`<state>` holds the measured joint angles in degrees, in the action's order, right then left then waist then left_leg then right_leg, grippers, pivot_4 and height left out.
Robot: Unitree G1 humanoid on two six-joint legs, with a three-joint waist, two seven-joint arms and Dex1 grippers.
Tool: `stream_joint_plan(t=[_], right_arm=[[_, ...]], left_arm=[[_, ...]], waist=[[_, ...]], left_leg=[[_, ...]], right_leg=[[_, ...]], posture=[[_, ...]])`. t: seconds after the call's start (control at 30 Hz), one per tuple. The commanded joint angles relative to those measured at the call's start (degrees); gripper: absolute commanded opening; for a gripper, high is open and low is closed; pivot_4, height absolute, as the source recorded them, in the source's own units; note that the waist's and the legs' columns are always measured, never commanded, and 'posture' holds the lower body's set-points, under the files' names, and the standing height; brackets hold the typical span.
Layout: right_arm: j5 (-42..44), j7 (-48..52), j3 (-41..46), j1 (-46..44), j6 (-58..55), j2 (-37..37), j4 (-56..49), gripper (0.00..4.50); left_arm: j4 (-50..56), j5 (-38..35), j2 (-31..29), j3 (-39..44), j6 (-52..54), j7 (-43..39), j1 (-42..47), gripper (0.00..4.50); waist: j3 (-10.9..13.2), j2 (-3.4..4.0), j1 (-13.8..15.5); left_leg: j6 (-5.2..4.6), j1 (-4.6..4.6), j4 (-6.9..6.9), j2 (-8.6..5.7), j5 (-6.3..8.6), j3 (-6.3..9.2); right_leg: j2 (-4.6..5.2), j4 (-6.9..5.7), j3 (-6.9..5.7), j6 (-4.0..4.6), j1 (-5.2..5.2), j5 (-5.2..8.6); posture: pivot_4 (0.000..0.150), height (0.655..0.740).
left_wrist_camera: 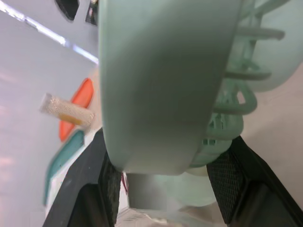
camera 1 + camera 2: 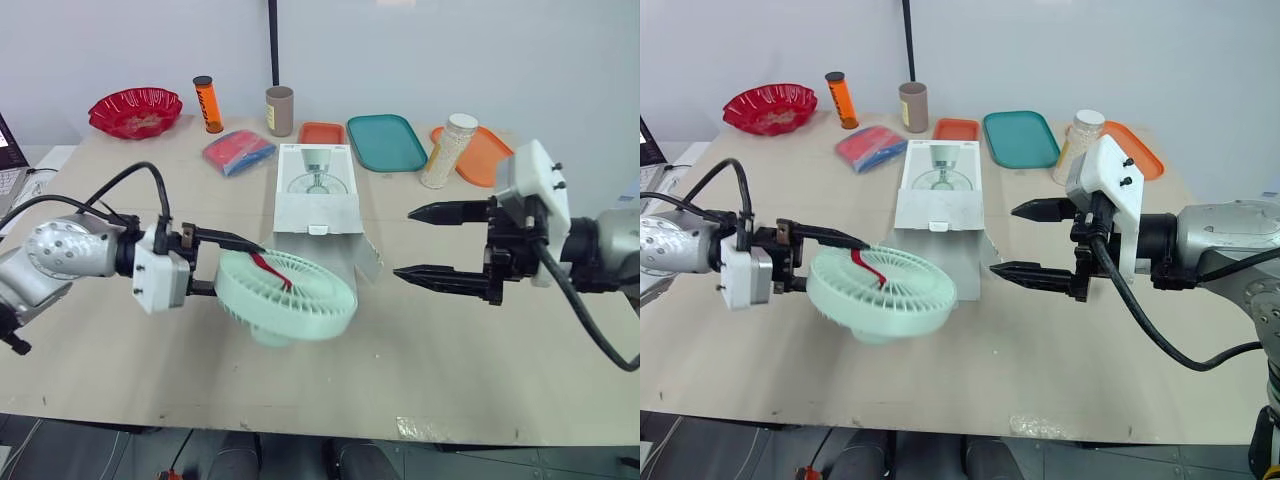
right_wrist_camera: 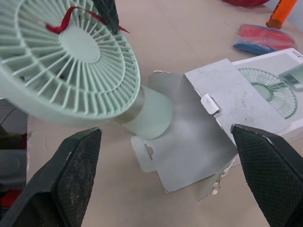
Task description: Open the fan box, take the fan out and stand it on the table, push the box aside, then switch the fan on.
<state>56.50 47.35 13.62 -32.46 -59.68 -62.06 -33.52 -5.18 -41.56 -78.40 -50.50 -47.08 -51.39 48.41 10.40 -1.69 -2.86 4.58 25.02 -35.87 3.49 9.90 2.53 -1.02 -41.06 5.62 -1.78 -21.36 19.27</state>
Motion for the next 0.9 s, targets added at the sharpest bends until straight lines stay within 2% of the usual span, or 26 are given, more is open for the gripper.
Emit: stream_joint_plan(t=[0.03, 0.2, 0.3, 0.4, 0.6, 0.77, 0.9], right_arm=[[1.0, -0.8, 2.0, 0.1, 0.7, -0.3, -1.1, 4.5], [1.2, -1.1, 0.6, -0.1, 1.3, 0.9, -1.0, 4.5], [1.9, -1.9, 0.5, -0.7, 1.1, 1.6, -0.7, 4.5], [4.8, -4.1, -0.3, -2.4, -0.1, 3.8, -1.0, 4.5], [9.2, -10.9, -1.8, -5.7, -2.1, 7.7, -1.6, 4.5], [14.3, -17.4, -3.9, -8.5, -3.4, 12.0, -2.6, 4.5], [15.5, -18.9, -5.4, -10.0, -3.7, 12.7, -2.0, 4.5]], left_arm=[[6.3, -9.1, -5.8, 12.2, 11.1, -3.9, -6.8, 2.03], [9.1, -13.3, -12.2, 22.3, 17.8, -3.4, -19.0, 2.03], [10.1, -14.0, -13.2, 29.3, 20.9, -2.3, -25.4, 2.03], [10.2, -15.1, -13.0, 39.6, 26.7, 1.4, -34.4, 2.03], [9.7, -11.0, -6.2, 58.0, 38.0, 3.9, -46.1, 2.03], [8.4, -8.3, 0.9, 68.6, 50.3, 8.4, -49.6, 2.03], [7.4, -5.8, 4.3, 72.3, 57.2, 10.7, -47.2, 2.03]], waist=[[0.0, 0.02, 0.0], [0.0, 0.05, 0.0], [0.0, 0.07, 0.1], [0.0, 0.06, 0.0], [0.1, 0.1, 0.1], [0.1, 0.1, 0.0], [0.1, 0.09, 0.1]], left_leg=[[0.0, -0.01, -0.06, 0.02, 0.0, 0.03], [-0.01, -0.03, -0.06, 0.09, 0.0, -0.01], [-0.03, -0.02, -0.05, 0.12, 0.01, -0.02], [-0.03, -0.02, -0.03, 0.11, 0.01, -0.02], [-0.03, -0.04, 0.13, 0.16, 0.02, -0.07], [-0.03, -0.01, 0.25, 0.18, 0.02, -0.09], [-0.03, 0.05, 0.3, 0.16, 0.02, -0.05]], right_leg=[[-0.02, -0.03, -0.03, 0.0, 0.02, 0.0], [-0.09, -0.01, 0.04, 0.01, 0.02, 0.0], [-0.09, 0.01, 0.04, 0.01, 0.01, 0.01], [-0.08, 0.01, 0.05, 0.02, 0.0, 0.01], [-0.12, 0.03, 0.07, 0.08, -0.09, 0.03], [-0.13, 0.05, 0.09, 0.12, -0.19, 0.05], [-0.1, 0.07, 0.03, 0.17, -0.22, 0.09]], posture=[[0.15, 0.74], [0.15, 0.74], [0.15, 0.74], [0.15, 0.74], [0.15, 0.74], [0.15, 0.74], [0.15, 0.74]])
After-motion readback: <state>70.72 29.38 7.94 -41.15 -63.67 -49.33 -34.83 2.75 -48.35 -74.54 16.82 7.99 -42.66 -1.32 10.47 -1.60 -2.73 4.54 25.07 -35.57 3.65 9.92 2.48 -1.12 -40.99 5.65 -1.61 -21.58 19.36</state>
